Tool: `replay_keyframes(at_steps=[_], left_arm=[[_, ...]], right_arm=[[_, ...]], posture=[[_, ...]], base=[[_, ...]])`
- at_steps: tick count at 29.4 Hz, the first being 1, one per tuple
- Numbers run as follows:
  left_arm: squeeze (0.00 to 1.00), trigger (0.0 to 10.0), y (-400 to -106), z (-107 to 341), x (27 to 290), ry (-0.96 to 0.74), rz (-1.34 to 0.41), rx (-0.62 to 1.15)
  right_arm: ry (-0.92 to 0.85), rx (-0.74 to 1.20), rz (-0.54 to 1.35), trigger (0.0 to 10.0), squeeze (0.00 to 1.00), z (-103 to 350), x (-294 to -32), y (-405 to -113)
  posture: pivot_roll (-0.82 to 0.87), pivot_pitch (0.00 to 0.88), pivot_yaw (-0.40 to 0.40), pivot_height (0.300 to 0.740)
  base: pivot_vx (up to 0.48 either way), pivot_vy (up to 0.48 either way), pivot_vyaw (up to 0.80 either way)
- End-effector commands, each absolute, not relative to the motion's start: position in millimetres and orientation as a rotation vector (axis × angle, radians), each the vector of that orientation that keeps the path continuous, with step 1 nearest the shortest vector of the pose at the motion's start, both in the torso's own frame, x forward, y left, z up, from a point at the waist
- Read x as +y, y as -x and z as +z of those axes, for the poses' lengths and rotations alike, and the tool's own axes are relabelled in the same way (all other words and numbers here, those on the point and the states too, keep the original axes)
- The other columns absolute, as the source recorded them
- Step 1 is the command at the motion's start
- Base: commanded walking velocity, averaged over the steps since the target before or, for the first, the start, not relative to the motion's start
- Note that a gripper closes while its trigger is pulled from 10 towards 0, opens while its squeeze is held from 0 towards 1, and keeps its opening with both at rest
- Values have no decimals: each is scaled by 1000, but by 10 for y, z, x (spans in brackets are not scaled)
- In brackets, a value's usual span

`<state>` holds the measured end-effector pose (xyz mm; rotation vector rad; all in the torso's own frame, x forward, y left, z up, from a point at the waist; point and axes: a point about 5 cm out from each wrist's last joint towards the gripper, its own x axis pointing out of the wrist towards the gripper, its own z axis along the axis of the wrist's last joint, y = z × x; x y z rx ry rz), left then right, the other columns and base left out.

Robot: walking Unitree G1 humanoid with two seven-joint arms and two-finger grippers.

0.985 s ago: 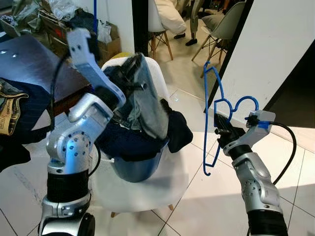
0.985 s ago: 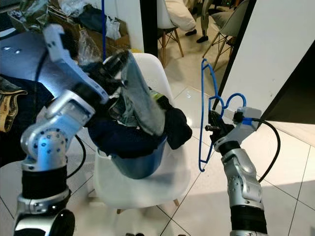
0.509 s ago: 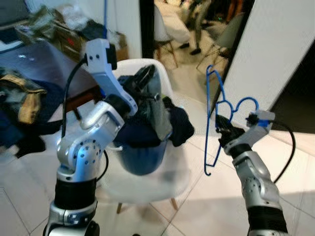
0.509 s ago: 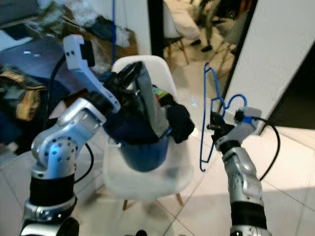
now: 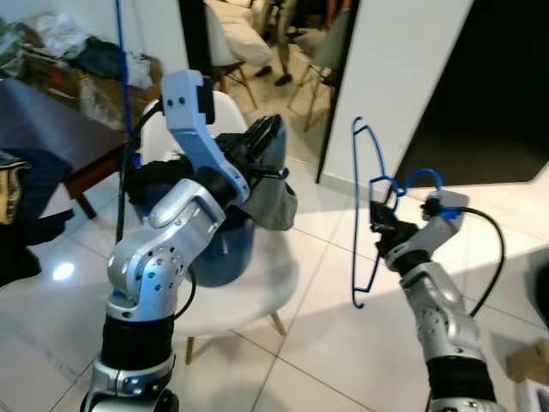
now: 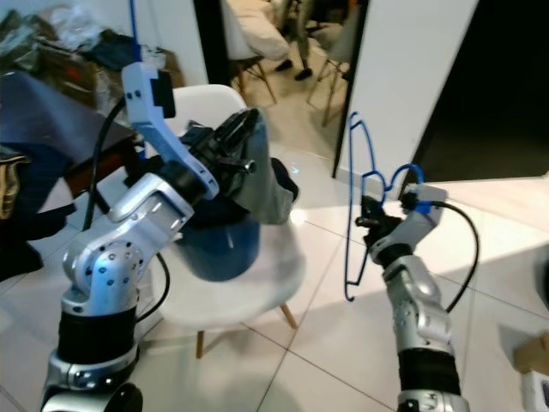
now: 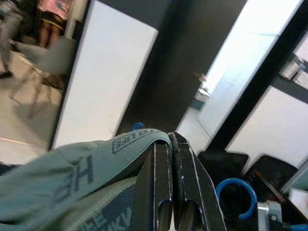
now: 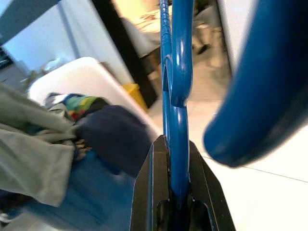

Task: Hang hanger

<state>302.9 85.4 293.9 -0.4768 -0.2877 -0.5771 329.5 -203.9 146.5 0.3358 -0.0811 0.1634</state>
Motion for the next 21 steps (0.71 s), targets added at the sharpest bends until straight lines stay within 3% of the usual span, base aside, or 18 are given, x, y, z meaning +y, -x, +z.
replay_keyframes(at_steps=[1,16,21], left_arm=[[0,10000,-3044,2905,848,473,-562,-278],[0,10000,-3060,2599,644,334,-650,-141],[0,10000,-3191,2026,775,153,-526,70]], right_arm=[[-327,-70,145,10000,0,1436,-2101,-3268],[-248,-44,149,10000,0,1415,-2172,-3251],[-156,26,128,10000,0,1299,-2219,-3220]], posture=[[10,65,-3,740],[-12,54,6,740],[-20,59,8,740]], base=[[0,0,-800],[0,0,-800],[0,0,-800]])
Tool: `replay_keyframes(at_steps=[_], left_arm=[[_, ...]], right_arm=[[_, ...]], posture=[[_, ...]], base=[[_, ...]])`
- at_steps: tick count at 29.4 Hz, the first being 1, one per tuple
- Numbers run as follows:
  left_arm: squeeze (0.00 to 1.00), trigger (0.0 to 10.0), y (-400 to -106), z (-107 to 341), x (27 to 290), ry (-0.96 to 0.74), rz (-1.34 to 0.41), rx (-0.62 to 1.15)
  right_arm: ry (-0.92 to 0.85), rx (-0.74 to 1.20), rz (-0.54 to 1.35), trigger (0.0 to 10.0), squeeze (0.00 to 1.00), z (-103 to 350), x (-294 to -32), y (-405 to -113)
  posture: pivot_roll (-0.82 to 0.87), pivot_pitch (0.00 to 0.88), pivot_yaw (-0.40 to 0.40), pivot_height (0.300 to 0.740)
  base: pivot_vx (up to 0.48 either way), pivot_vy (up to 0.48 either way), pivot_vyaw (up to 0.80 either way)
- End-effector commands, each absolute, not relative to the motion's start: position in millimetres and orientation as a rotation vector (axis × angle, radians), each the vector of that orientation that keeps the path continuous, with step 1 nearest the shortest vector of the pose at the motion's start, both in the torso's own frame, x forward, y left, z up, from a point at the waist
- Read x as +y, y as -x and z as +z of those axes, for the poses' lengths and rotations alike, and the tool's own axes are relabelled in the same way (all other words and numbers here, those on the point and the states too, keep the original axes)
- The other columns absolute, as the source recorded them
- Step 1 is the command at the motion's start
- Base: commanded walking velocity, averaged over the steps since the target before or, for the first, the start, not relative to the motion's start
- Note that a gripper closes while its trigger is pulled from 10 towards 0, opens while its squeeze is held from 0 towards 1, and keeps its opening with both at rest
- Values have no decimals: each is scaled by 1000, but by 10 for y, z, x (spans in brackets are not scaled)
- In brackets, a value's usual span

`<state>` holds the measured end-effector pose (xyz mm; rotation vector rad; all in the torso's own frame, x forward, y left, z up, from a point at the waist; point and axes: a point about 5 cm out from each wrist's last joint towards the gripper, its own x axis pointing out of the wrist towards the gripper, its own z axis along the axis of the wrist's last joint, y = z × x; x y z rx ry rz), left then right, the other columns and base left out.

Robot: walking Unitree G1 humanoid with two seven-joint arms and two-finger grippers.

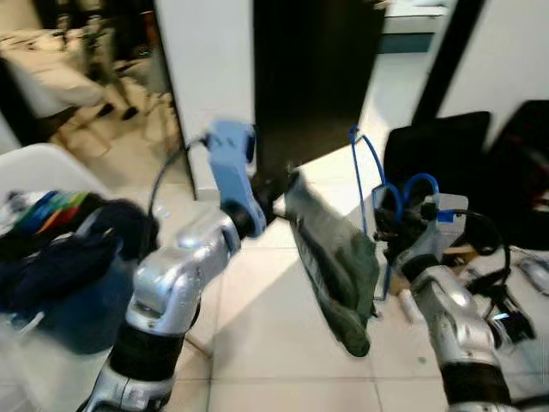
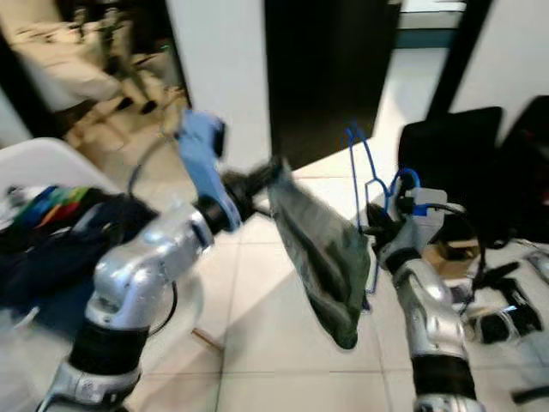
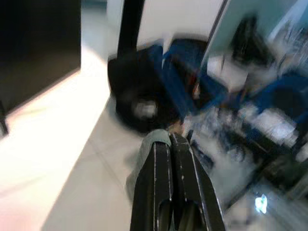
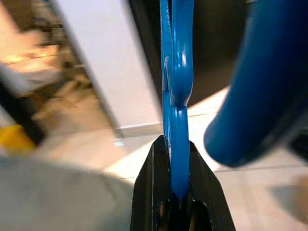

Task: Hang hanger

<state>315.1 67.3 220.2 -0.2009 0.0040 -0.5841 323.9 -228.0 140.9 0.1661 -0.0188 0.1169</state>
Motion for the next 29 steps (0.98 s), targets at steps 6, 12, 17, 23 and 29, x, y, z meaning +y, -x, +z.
replay_keyframes(at_steps=[6,12,17,23,29], left_arm=[[0,10000,-3092,1305,1121,128,-367,303],[0,10000,-2961,1118,1146,257,-357,323],[0,10000,-3022,1193,1193,352,-372,261],[0,10000,-3030,1194,1205,401,-389,241],[0,10000,-3006,1231,1254,436,-342,186]], right_arm=[[-133,92,143,10000,0,1151,-2149,-3092],[-186,99,210,10000,0,1128,-1925,-2979],[-206,95,303,10000,0,1150,-1623,-2930],[-188,101,303,10000,0,1151,-1618,-2920],[-115,131,315,10000,0,1137,-1638,-2841]], posture=[[-23,75,7,740],[-26,91,6,740],[-25,106,1,740],[-34,111,0,740],[-44,122,-12,740]], base=[[0,0,-800],[0,0,-800],[0,0,-800],[0,0,-800],[0,0,-800]])
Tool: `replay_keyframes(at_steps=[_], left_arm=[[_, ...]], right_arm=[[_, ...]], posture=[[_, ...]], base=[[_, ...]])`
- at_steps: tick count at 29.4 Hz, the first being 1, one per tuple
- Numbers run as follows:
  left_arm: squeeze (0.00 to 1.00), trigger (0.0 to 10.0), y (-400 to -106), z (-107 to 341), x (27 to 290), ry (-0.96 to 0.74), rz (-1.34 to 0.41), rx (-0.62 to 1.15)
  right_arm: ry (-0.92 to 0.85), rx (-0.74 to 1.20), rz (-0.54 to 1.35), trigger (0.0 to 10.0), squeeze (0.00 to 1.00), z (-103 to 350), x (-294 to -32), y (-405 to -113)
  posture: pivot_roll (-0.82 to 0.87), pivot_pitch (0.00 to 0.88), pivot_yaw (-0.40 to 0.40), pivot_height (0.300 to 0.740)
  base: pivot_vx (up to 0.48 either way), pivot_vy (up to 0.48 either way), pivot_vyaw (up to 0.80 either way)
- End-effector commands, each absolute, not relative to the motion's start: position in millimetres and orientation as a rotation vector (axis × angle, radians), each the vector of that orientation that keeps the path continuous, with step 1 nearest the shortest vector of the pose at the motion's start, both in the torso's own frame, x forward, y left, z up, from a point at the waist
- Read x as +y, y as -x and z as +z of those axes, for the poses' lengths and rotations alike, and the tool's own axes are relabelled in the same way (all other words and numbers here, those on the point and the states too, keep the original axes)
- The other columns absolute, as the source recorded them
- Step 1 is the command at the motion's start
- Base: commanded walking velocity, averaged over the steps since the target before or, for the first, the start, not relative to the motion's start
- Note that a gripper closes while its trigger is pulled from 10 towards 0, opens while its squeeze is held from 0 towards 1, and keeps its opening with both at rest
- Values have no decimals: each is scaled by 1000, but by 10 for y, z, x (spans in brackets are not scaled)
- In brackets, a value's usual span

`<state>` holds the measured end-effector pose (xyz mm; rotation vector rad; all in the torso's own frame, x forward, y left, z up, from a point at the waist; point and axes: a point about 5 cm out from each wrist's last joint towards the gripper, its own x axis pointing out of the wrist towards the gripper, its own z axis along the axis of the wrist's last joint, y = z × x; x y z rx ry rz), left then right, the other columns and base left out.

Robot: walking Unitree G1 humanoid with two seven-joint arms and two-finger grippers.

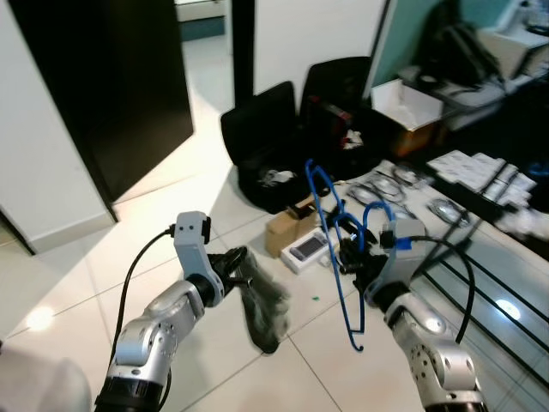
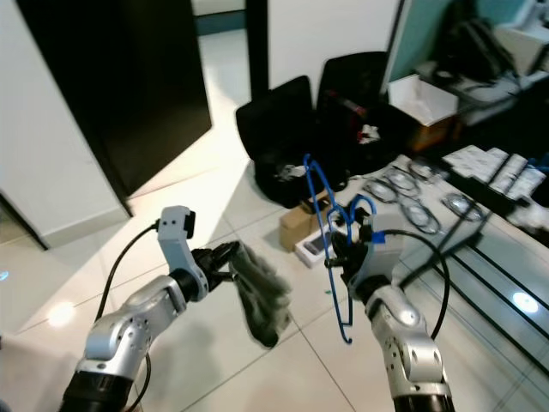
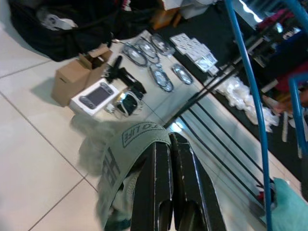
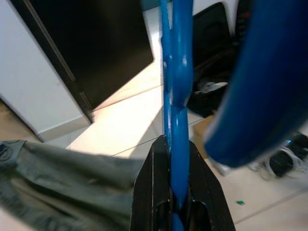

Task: Hang hanger

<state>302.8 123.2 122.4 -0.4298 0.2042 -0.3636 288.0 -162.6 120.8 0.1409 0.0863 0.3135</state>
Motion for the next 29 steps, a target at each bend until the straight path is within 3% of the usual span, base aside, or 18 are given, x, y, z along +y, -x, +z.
replay_keyframes(at_steps=[1,13,29], left_arm=[[0,10000,-3006,1231,1254,436,-342,186],[0,10000,-2956,1224,1376,493,-275,151],[0,10000,-3065,1378,1283,367,-315,108]], right_arm=[[-115,131,315,10000,0,1137,-1638,-2841],[-65,147,346,10000,0,1145,-1616,-2822],[-83,150,379,10000,0,1136,-1588,-2842]], posture=[[-44,122,-12,740],[-47,121,-28,740],[-49,98,0,740]], base=[[0,0,-800],[0,0,-800],[0,0,-800]])
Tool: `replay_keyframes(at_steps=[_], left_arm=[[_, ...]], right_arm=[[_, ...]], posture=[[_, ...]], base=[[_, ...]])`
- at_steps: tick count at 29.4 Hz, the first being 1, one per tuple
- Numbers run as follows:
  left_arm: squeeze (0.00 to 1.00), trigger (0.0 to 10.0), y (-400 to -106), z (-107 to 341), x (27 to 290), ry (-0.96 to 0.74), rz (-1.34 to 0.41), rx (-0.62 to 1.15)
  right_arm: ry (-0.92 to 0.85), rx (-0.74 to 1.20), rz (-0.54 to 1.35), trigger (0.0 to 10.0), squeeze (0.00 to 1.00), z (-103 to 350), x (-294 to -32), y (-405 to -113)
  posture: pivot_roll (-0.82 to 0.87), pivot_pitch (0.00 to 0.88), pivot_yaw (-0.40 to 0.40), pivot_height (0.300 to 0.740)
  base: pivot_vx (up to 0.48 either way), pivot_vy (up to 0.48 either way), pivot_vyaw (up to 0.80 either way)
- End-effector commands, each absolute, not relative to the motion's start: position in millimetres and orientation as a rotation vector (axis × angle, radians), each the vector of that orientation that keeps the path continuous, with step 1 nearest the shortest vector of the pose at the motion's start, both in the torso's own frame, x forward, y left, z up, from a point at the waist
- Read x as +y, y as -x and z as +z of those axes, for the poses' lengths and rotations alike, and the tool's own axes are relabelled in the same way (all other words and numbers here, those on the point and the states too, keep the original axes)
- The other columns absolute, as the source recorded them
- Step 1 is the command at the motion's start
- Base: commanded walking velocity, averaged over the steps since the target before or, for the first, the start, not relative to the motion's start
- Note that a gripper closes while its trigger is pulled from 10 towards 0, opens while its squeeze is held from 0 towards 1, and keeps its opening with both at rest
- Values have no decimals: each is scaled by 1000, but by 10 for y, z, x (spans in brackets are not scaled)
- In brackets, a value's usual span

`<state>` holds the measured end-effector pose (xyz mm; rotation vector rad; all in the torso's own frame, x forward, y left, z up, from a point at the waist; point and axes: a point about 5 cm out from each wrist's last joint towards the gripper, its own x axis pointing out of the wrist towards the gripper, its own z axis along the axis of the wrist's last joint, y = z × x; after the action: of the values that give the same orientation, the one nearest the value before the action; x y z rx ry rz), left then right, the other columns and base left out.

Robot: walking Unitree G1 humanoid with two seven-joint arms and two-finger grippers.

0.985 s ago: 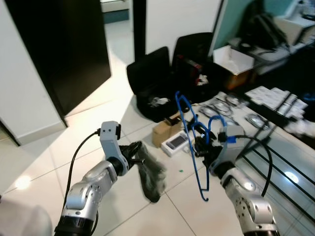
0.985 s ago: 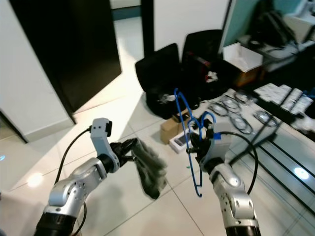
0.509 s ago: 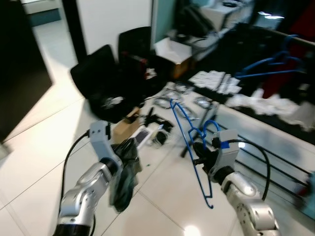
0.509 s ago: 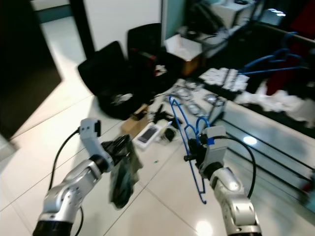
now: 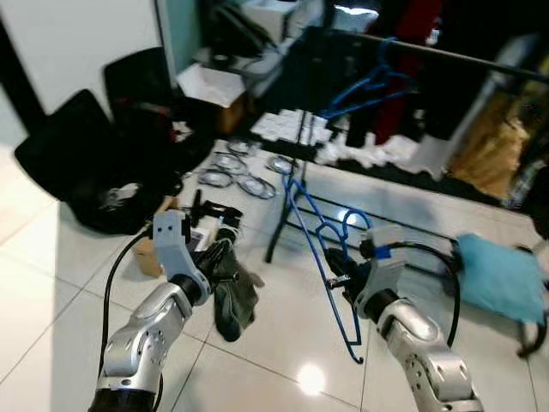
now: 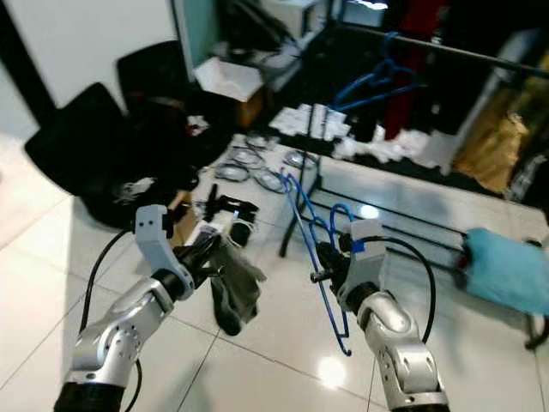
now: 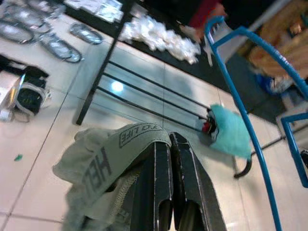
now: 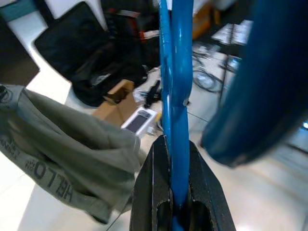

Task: Hang hanger

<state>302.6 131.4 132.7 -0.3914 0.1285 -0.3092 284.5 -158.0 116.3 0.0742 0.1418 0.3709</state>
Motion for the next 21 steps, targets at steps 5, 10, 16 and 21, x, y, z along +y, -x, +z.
replay_keyframes(at_steps=[5,10,16,21], left_arm=[[0,10000,-3238,1695,1265,353,-307,7],[0,10000,-3427,2175,1216,346,-293,-113],[0,10000,-3504,2316,1224,308,-225,-129],[0,10000,-3545,2391,1300,302,-147,-142]], right_arm=[[-104,130,409,10000,0,1169,-1582,-2860],[-170,84,542,10000,0,1292,-1586,-2785],[-149,86,635,10000,0,1338,-1667,-2690],[-126,92,625,10000,0,1369,-1905,-2623]], posture=[[-49,86,5,740],[-51,74,17,740],[-59,68,28,740],[-58,65,28,740]], base=[[0,0,-800],[0,0,0],[0,0,0],[0,0,0]])
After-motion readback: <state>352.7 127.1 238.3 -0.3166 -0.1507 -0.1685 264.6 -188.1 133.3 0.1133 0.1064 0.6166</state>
